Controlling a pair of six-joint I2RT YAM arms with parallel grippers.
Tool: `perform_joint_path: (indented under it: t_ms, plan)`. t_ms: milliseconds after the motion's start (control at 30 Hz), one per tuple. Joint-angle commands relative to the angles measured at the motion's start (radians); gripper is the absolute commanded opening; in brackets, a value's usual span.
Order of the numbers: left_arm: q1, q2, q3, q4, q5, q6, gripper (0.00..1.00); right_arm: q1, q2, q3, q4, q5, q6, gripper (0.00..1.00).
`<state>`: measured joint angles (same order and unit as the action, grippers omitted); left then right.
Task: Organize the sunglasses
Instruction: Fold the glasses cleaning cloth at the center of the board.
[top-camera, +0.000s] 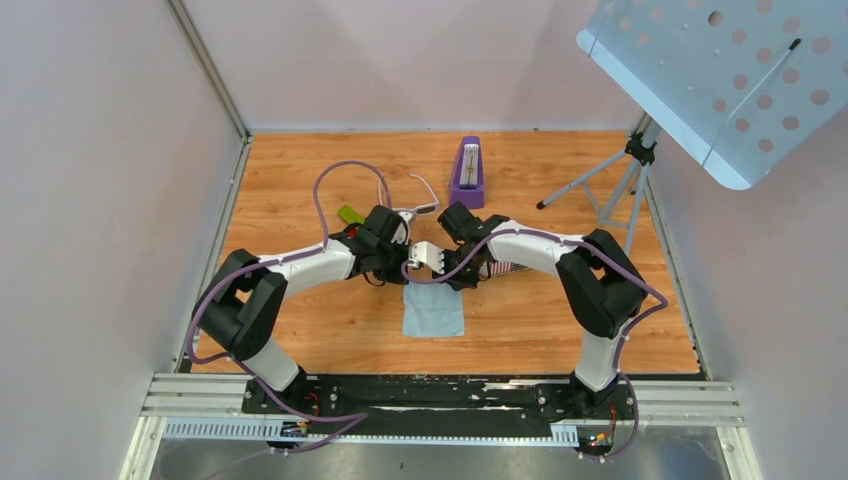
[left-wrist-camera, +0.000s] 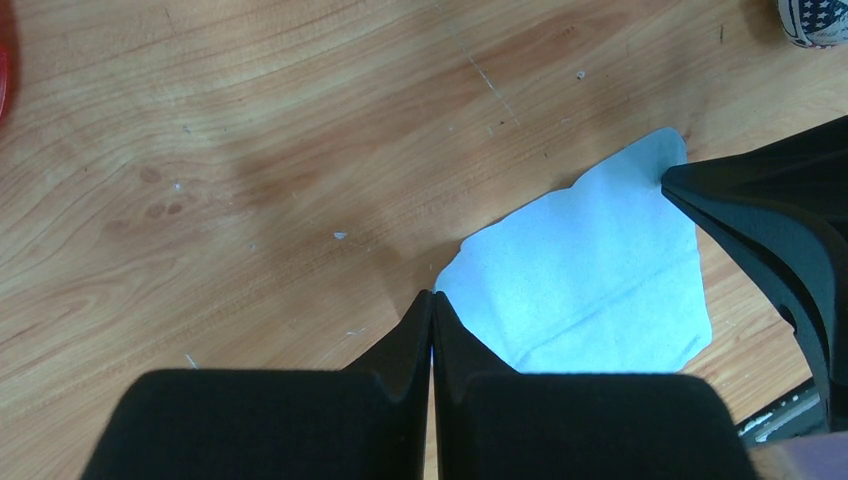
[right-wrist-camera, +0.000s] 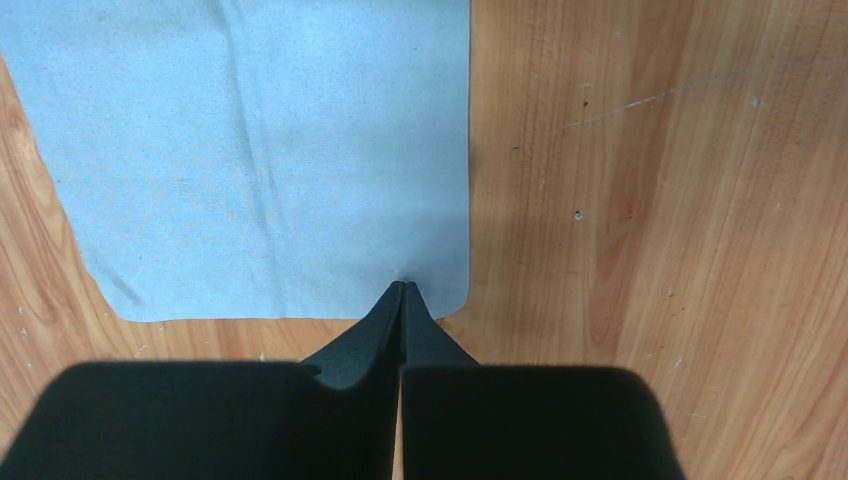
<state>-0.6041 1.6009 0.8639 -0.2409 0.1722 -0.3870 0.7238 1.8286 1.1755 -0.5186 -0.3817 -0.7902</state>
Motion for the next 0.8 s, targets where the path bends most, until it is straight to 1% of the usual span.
perform_joint_path:
  t_ms: [0, 233, 467, 533, 633, 700, 767]
  plan:
    - [-0.016, -0.002, 0.011, 0.041, 0.048, 0.013, 0.00, 0.002, -0.001, -0.001, -0.003, 0.035, 0.009, 0.00]
    - [-0.016, -0.051, -0.014, 0.067, 0.066, 0.002, 0.00, 0.008, -0.063, -0.034, 0.006, 0.063, 0.038, 0.00]
    - [-0.016, -0.041, -0.018, 0.056, 0.078, -0.002, 0.00, 0.020, -0.102, -0.094, 0.059, 0.080, 0.059, 0.00]
    - [-0.016, -0.043, -0.020, 0.052, 0.073, -0.001, 0.00, 0.021, -0.109, -0.098, 0.073, 0.092, 0.064, 0.05]
    - [-0.017, -0.038, -0.018, 0.048, 0.066, -0.003, 0.00, 0.010, -0.103, -0.080, 0.075, 0.086, 0.096, 0.25]
    - [-0.016, -0.035, -0.013, 0.044, 0.060, -0.013, 0.00, -0.013, -0.095, -0.057, 0.074, 0.045, 0.151, 0.35]
    - [-0.016, -0.036, -0.017, 0.050, 0.059, -0.032, 0.00, -0.045, -0.087, -0.033, 0.071, -0.007, 0.221, 0.38]
